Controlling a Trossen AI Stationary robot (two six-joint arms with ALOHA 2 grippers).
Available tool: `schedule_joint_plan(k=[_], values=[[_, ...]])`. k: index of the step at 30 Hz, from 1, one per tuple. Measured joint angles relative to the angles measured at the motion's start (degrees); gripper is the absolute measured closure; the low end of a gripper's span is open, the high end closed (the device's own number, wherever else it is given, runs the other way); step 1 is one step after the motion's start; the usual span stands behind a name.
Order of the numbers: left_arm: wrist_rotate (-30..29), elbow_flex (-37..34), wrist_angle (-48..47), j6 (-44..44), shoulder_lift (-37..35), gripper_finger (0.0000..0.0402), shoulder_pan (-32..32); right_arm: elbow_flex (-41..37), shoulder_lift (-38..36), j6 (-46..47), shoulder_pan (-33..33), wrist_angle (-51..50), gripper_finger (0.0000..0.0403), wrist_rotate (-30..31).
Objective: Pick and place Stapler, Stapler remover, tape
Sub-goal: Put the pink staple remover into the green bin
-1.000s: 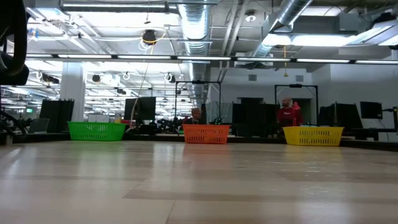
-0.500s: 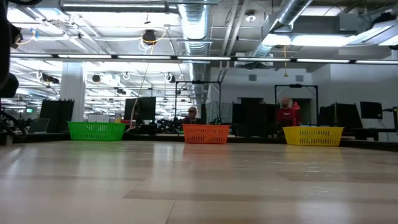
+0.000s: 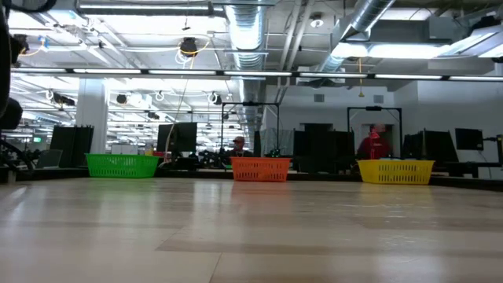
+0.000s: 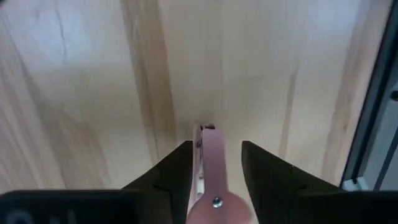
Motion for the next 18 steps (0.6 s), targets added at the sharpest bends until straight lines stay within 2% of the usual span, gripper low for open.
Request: schedule_joint_plan(k=[4,18], values=[[2.2,-0.9,0.3,0.0,0.0,0.0289,0.0,0.0,0.0,0.1,0.0,-0.5,0.0403,0.0],[2.8,-1.1,0.9,0.0,0.0,0.0349,0.9,0.0,0.0,0.2,0.0,-1.0,0.0403,0.0]])
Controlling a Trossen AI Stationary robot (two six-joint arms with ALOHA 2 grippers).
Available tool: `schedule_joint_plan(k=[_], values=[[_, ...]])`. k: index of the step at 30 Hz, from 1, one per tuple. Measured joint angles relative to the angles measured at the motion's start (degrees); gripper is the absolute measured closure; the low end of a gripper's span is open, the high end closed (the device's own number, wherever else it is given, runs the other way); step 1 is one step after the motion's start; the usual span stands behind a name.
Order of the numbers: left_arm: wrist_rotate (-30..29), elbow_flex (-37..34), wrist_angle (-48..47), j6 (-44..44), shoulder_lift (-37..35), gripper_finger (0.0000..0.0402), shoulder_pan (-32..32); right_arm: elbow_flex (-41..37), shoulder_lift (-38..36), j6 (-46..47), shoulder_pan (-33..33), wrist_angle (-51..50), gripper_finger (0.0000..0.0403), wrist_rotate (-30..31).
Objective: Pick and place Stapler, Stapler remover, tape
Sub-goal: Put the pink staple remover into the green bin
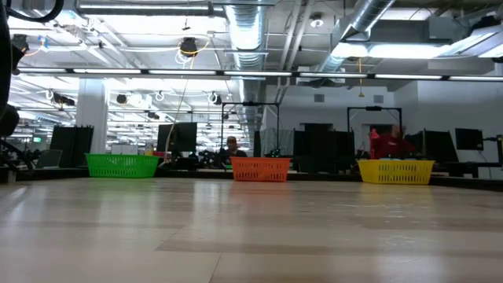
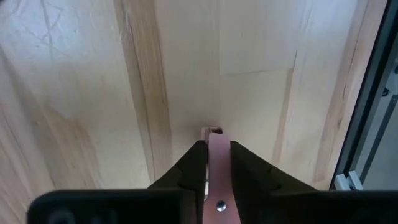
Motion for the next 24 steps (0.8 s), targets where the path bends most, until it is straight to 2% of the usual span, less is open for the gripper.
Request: schedule_joint_plan(k=[10,17,24], values=[[0.7,0.0,0.4,0.0,-1.0,0.0363,0.1,0.0,0.0,0.0,0.0,0.0,0.0403,0.0],[0.5,0.0,0.4,-0.2,-8.1,0.0365,2.1,0.0,0.0,0.0,0.0,0.0,0.0403,0.0],[-8.3,0.0,-1.9,0.0,-17.4,0.0366,7.0,0.0,0.0,-0.2,0.0,0.0,0.0403,0.0]])
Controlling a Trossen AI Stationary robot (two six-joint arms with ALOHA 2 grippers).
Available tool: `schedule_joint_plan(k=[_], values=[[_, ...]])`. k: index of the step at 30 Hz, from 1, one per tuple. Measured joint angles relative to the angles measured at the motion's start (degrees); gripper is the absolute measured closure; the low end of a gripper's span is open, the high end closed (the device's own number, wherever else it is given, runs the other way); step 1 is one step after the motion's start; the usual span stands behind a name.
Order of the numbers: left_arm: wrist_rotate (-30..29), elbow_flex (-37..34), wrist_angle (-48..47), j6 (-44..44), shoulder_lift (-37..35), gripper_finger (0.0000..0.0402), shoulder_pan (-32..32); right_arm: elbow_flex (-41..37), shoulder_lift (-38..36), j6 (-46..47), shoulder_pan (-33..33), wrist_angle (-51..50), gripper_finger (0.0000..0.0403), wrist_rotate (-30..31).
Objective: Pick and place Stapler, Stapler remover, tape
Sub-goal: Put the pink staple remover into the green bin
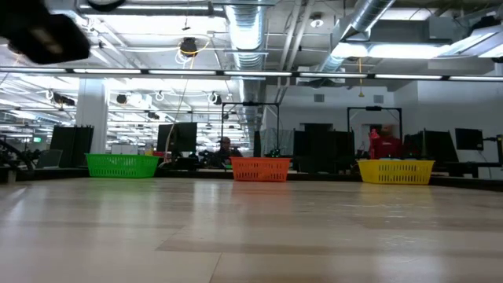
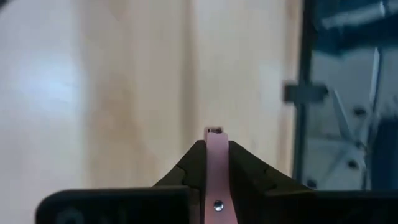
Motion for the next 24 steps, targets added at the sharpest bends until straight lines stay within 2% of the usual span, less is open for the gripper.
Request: schedule_joint_plan(k=[5,12,24], values=[[-4.7,0.0,-2.4,3.2,-5.0,0.0367,6.0,0.0,0.0,-0.8,0.0,-0.2,0.0403,0.0],[-6.5,0.0,-3.3,10.5,-7.2,0.0369,17.5,0.0,0.0,-1.0,0.0,-0.3,0.0403,0.0],[-10.3,0.0,-3.6,19.9,-10.2,0.0369,43.0,0.0,0.0,-1.5,0.0,-2.5,0.0403,0.0]])
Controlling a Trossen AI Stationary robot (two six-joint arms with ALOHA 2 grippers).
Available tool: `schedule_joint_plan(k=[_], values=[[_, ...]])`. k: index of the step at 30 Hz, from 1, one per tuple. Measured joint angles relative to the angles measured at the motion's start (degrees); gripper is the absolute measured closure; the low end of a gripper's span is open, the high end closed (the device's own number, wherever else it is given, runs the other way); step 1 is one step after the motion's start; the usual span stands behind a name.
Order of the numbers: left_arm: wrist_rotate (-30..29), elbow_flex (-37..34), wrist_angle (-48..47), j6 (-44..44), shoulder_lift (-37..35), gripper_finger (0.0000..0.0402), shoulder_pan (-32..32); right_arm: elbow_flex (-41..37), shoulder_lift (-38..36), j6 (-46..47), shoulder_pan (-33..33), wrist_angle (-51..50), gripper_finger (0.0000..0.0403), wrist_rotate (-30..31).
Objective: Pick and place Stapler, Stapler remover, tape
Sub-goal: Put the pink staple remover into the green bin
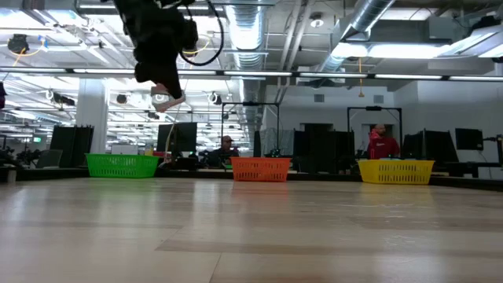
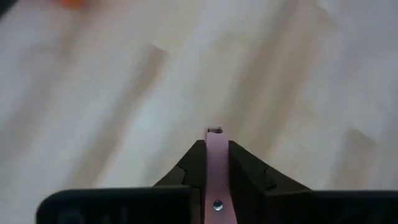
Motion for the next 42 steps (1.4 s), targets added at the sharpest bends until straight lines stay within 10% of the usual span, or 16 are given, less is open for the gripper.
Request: schedule_joint_plan(k=[22,42], values=[[-12.5,0.0,0.8,8.6,-5.9,0.0368,40.1,0.0,0.0,-6.6,-7.6,-1.4,0.0403,0.0],[-16.6,-10.3,10.1,9.4,-5.8,0.0363,46.5,0.0,0.0,-5.0,-13.6,0.9,0.0403,0.0]])
